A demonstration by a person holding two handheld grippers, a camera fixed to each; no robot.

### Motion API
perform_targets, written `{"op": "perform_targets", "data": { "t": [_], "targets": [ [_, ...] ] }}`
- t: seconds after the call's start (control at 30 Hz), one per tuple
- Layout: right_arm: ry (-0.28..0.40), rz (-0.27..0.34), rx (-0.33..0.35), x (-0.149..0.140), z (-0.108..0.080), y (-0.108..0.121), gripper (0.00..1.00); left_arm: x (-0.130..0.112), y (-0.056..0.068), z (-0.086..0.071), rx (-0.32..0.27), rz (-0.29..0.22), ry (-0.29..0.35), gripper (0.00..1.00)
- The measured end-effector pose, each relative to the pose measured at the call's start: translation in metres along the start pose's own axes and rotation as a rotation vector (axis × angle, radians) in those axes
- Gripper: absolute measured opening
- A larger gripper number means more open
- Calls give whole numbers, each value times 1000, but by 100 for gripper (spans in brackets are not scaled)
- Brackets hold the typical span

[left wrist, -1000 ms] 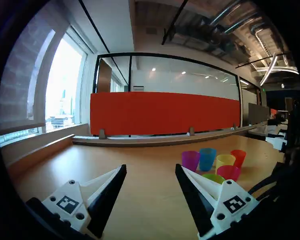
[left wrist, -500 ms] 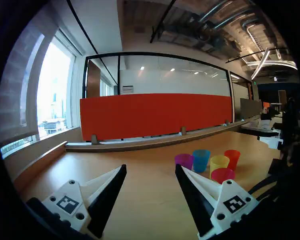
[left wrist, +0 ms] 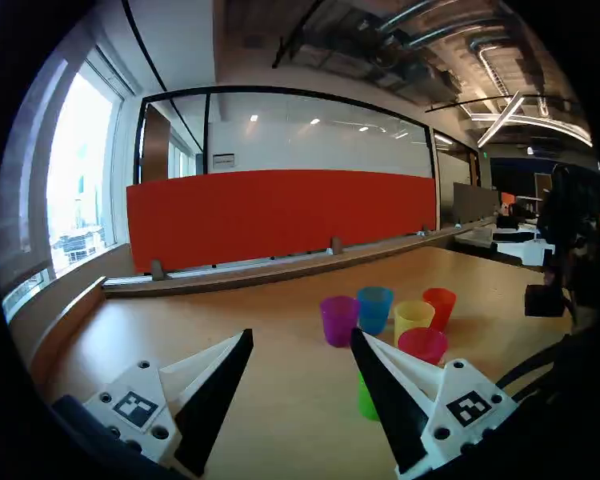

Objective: Pour water

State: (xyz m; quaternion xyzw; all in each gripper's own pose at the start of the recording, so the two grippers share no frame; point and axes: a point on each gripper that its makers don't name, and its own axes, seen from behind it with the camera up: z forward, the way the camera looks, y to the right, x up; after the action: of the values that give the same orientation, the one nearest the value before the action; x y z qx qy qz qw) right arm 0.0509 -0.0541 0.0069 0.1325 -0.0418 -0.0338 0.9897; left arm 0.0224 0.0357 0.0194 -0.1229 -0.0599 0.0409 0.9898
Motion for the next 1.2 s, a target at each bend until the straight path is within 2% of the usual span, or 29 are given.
{"op": "perform_targets", "data": {
  "t": [0.2,0.57,0.8,1.2],
  "targets": [
    [-30,-9,76,11,6,-12,99,-3,9,4,-62,22,-34,90],
    [-100,-64,230,12,12,-42,100,-31,39,12,-237,89,-144,90],
    [-121,-116,273,17,15,-50,100,-52,67,12,-379,125,-226,90],
    [-116,-156,317,27,22,-61,100,-83,92,16,-484,236,-333,90]
  ]
}}
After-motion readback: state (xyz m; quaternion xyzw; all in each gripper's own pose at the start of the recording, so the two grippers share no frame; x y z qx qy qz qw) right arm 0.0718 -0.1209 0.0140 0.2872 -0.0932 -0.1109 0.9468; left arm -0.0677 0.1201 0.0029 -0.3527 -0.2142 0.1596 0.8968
